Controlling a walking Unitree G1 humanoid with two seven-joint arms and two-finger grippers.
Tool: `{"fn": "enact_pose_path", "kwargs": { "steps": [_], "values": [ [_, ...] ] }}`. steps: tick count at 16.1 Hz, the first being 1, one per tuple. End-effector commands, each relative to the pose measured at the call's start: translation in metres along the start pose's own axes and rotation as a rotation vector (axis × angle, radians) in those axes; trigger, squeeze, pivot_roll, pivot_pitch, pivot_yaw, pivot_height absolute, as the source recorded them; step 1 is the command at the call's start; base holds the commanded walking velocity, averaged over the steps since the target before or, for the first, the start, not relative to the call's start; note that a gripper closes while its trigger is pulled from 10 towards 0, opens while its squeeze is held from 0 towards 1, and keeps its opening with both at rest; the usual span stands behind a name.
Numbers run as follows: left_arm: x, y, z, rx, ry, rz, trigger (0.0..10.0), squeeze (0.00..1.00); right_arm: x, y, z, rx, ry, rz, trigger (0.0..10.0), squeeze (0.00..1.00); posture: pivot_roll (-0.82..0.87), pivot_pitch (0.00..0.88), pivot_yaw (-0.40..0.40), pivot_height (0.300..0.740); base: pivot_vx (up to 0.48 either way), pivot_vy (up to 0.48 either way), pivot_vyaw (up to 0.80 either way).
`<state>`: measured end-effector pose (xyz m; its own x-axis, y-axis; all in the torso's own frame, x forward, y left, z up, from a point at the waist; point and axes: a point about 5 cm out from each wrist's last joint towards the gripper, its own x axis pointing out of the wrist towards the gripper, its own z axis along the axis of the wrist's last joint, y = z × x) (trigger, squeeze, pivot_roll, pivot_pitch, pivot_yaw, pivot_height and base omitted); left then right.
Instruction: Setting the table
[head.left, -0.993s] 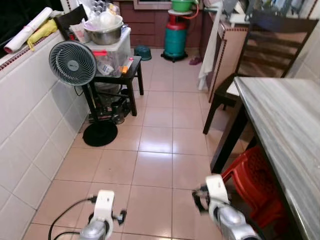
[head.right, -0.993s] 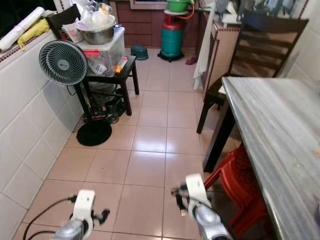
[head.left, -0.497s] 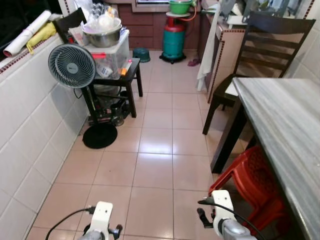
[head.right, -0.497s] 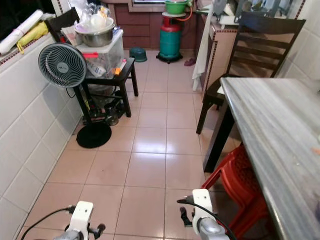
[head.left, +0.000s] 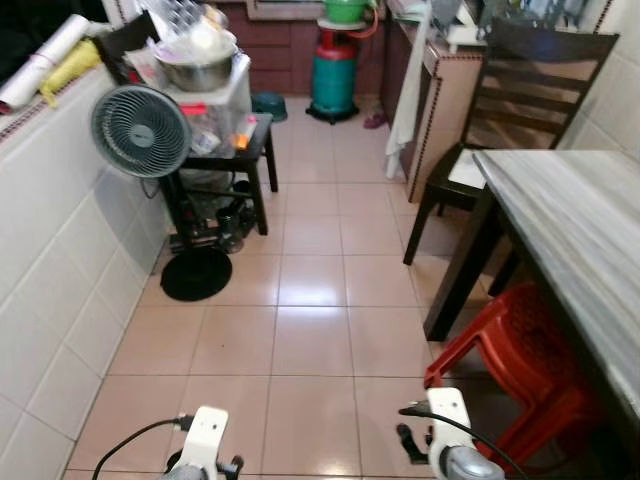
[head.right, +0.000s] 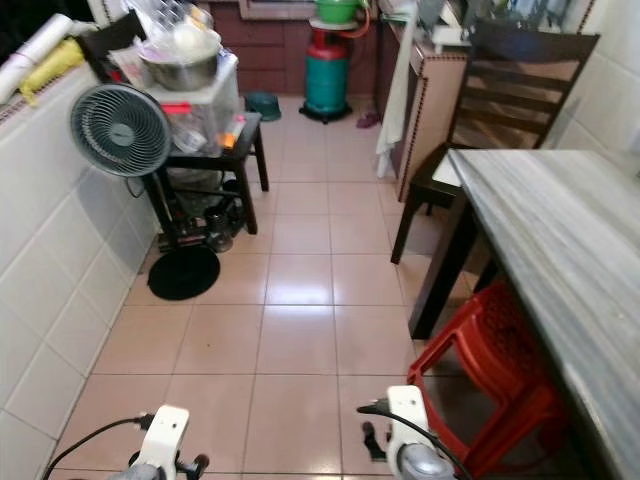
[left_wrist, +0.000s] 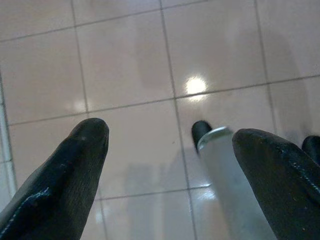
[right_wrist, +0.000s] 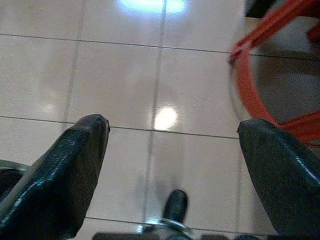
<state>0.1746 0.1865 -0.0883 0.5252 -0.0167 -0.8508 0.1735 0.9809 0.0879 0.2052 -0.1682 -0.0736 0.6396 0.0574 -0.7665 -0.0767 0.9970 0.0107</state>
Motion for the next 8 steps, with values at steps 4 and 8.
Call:
{"fn": "enact_pose_path", "kwargs": {
  "steps": [4,8],
  "values": [
    [-0.002,0.007,-0.010,0.028,0.039,0.020,10.0,0.00,-0.001,0.000,-0.006,-0.012,0.021,0.006,10.0,0.00,-0.01,0.000,0.032,0.740,0.000,0.346,0.00],
    [-0.004,0.014,-0.015,0.043,0.059,0.033,10.0,0.00,-0.001,0.001,-0.008,-0.012,0.023,0.013,10.0,0.00,-0.02,0.000,0.041,0.740,0.000,0.450,0.53]
  ]
}}
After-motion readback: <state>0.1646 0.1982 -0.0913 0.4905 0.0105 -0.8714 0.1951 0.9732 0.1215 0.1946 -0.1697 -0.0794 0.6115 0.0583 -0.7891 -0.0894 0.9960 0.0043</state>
